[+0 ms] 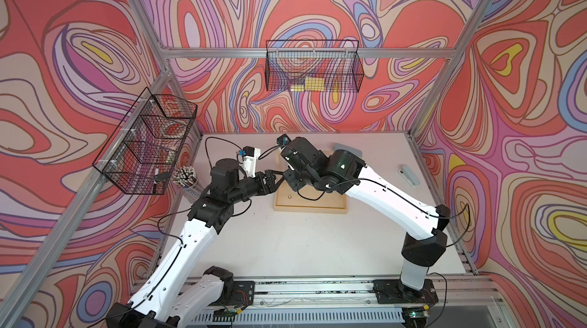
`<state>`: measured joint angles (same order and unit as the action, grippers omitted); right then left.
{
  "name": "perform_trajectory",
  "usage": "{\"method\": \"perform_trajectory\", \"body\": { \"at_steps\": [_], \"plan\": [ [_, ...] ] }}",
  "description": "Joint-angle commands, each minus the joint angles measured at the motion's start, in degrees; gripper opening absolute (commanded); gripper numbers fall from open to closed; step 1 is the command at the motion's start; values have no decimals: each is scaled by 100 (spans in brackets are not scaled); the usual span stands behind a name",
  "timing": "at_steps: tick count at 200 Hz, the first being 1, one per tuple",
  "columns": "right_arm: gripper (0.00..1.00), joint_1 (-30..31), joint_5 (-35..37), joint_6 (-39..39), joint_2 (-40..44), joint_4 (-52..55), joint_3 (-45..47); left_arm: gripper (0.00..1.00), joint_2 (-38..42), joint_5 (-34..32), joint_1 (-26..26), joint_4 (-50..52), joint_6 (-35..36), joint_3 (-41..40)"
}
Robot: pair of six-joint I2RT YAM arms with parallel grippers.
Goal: Hang the necklace on the jewelry display stand
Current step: Pick up the necklace from the center of the board.
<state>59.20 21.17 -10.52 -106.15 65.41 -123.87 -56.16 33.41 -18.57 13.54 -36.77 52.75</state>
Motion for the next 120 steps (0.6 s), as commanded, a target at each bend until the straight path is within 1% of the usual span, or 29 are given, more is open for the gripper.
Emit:
{"method": "perform_trajectory", "body": {
  "at_steps": [1, 49, 120],
  "plan": [
    [0, -31, -56, 38, 219, -129, -104, 64, -82, -19, -97, -202, 188, 229],
    [0, -31, -104, 21, 252, -177, -30, 65, -288, -218, -327, -151, 344, 455],
    [0, -40, -16, 23, 408, -242, 139, 65, -355, -380, -356, -97, 391, 552]
  ]
}}
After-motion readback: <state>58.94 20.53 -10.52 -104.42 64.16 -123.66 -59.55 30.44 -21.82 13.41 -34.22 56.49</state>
